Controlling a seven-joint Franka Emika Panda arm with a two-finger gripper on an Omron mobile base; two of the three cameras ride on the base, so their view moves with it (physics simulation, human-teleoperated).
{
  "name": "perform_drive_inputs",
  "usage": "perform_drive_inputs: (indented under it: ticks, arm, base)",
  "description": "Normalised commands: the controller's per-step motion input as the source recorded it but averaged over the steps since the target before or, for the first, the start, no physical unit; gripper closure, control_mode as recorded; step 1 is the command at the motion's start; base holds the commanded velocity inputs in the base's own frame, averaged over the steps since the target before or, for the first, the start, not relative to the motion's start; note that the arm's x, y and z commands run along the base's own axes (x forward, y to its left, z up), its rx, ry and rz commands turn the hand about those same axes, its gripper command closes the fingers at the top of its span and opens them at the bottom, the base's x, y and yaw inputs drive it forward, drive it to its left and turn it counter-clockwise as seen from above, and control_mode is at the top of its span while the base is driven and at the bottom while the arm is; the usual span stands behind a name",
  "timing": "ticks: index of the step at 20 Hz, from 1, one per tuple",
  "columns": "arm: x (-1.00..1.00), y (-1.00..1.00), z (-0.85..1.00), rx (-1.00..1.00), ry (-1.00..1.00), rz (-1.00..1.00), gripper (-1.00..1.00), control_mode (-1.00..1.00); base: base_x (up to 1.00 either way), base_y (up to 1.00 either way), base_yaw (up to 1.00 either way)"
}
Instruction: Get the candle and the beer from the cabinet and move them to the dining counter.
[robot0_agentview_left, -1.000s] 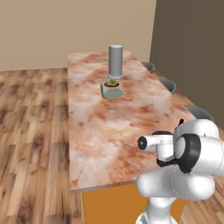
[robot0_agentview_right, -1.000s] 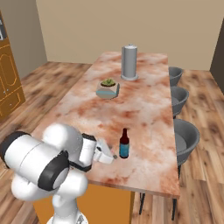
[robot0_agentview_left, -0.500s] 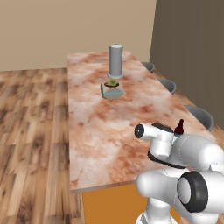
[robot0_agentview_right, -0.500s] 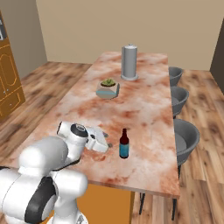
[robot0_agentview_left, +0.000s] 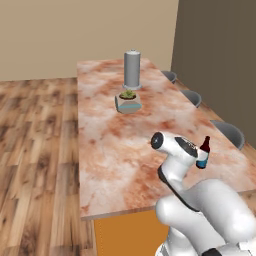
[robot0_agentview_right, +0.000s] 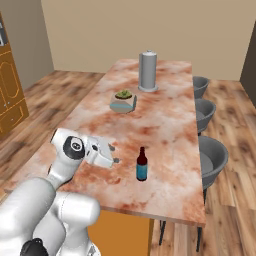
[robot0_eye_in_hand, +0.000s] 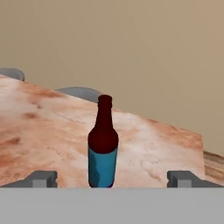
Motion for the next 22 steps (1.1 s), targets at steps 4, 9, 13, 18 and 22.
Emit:
perform_drive_inputs:
  ticks: [4, 9, 13, 18, 22]
  arm:
    - [-0.44, 0.19, 0.34, 0.01, 0.0, 0.17, -1.0, -1.0]
    - [-0.45, 0.21, 0.3, 0.01, 0.0, 0.37, -1.0, -1.0]
    - [-0.46, 0.18, 0.28, 0.04, 0.0, 0.4, -1.0, -1.0]
    - [-0.4, 0.16, 0.32, 0.09, 0.0, 0.3, -1.0, -1.0]
    - [-0.41, 0.11, 0.32, 0.12, 0.0, 0.19, -1.0, -1.0]
  base:
    - [0.0, 0.0, 0.0]
    - [0.0, 0.0, 0.0]
    - [0.0, 0.0, 0.0]
    - [0.0, 0.0, 0.0]
    - [0.0, 0.0, 0.0]
